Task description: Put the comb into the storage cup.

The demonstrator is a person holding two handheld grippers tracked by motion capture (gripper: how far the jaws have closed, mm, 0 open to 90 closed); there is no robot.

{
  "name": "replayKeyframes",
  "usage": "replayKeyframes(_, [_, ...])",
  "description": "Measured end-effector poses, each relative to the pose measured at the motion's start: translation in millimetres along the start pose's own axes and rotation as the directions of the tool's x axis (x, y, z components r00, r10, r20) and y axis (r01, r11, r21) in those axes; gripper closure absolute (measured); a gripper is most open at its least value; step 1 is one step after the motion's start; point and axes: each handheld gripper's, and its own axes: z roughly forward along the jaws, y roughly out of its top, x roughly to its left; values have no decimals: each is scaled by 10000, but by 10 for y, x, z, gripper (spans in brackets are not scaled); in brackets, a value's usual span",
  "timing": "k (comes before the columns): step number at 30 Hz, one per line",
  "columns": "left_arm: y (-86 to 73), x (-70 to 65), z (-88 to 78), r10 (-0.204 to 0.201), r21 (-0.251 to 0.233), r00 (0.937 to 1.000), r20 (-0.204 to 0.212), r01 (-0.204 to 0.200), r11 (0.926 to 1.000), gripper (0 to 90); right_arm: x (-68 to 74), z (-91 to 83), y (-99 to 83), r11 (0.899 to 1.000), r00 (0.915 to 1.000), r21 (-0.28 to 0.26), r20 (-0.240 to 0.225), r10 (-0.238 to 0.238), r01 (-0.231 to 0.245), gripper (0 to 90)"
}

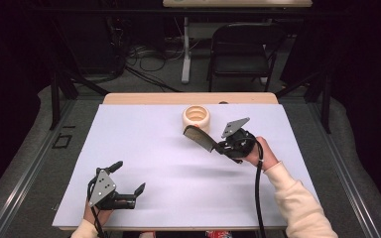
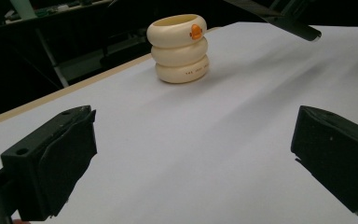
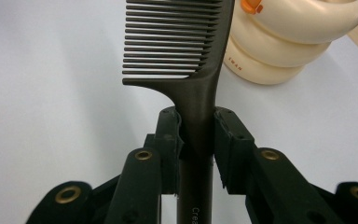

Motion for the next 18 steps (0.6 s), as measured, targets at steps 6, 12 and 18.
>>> replayKeyframes(6, [-1,-1,2,-13,9,10000,16,13,10000,1,-12,-8,-9,9997,9999,-218,105,117,-115,724])
replayKeyframes(12, [-2,3,0,-21,9,10000,1,21,10000,1,-24,-25,-17,9986,9991,-410,282,331,-319,724])
replayKeyframes(18, [0,-3,2,-20,7,10000,12,20,10000,0,-29,-39,-13,9968,9976,-664,496,485,-451,724])
